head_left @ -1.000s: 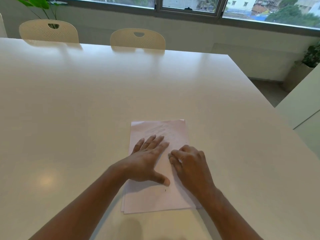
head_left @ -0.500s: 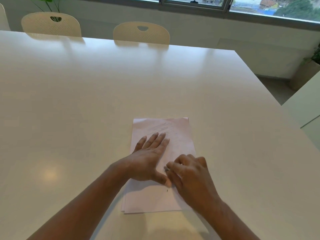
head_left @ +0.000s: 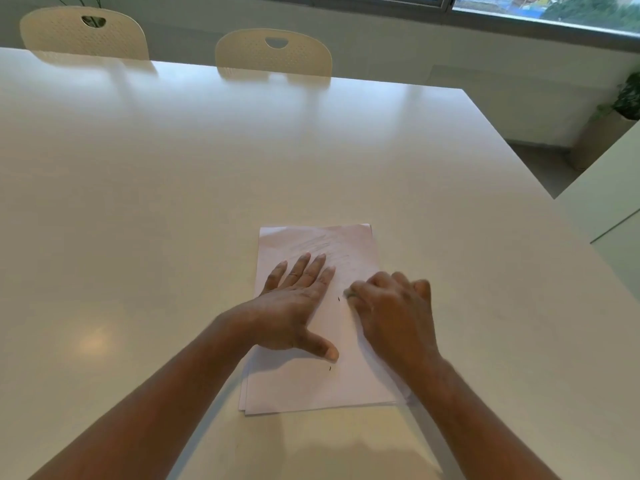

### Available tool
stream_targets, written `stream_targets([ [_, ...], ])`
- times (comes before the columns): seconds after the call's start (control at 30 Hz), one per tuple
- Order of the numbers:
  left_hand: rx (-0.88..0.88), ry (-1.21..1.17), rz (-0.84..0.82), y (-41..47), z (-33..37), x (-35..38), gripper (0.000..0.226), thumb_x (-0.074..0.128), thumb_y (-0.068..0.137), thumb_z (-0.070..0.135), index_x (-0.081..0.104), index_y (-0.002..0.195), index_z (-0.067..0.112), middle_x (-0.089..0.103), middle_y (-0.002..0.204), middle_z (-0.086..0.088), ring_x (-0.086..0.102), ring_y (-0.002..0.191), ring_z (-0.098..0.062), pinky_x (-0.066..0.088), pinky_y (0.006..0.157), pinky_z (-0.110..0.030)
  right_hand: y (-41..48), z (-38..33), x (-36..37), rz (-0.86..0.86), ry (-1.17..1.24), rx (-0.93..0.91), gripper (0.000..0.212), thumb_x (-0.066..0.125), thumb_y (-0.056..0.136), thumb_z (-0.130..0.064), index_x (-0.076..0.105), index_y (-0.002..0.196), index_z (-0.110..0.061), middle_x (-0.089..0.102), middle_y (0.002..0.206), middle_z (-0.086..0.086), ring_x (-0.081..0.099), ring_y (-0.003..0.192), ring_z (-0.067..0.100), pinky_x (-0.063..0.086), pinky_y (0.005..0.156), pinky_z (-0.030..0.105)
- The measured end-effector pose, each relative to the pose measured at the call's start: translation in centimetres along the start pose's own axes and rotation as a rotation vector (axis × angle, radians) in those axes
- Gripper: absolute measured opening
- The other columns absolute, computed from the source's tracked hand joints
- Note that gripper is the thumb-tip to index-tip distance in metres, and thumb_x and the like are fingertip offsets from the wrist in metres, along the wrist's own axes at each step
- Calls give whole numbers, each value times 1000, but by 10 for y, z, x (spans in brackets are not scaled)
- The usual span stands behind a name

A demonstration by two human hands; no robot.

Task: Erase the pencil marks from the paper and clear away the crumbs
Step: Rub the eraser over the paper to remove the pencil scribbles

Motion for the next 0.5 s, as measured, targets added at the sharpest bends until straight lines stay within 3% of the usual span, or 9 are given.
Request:
stream_targets([
  [0.13, -2, 2, 8, 0, 0, 0, 144, 67, 76, 85, -29, 162, 21, -44, 164, 4, -50, 144, -11, -31, 119, -39, 22, 1, 3, -13, -4, 102, 19, 59, 101, -36, 75, 92, -31, 69, 90, -9, 61, 84, 20, 33, 76, 39],
  [0.3, -1, 4, 18, -1, 1, 0, 144, 66, 76, 86, -29, 161, 19, -44, 165, 4, -50, 144, -12, -33, 116, -36, 2, -21, 4, -34, 24, -72, 16, 63, 99, -36, 71, 87, -31, 66, 84, -9, 60, 80, 18, 27, 74, 38],
  [0.5, -10, -3, 12, -2, 3, -2, 145, 68, 76, 84, -29, 162, 18, -43, 165, 3, -49, 145, -13, -33, 115, -35, 31, -1, 8, -40, 30, 64, 23, 56, 102, -42, 76, 97, -33, 69, 92, -10, 61, 88, 19, 30, 78, 39],
])
Point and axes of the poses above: each hand's wrist, its own y-axis towards the middle knuckle, its own x-axis out of the palm, z = x × y, the point moved 1 cm from there along y, towards the middle knuckle
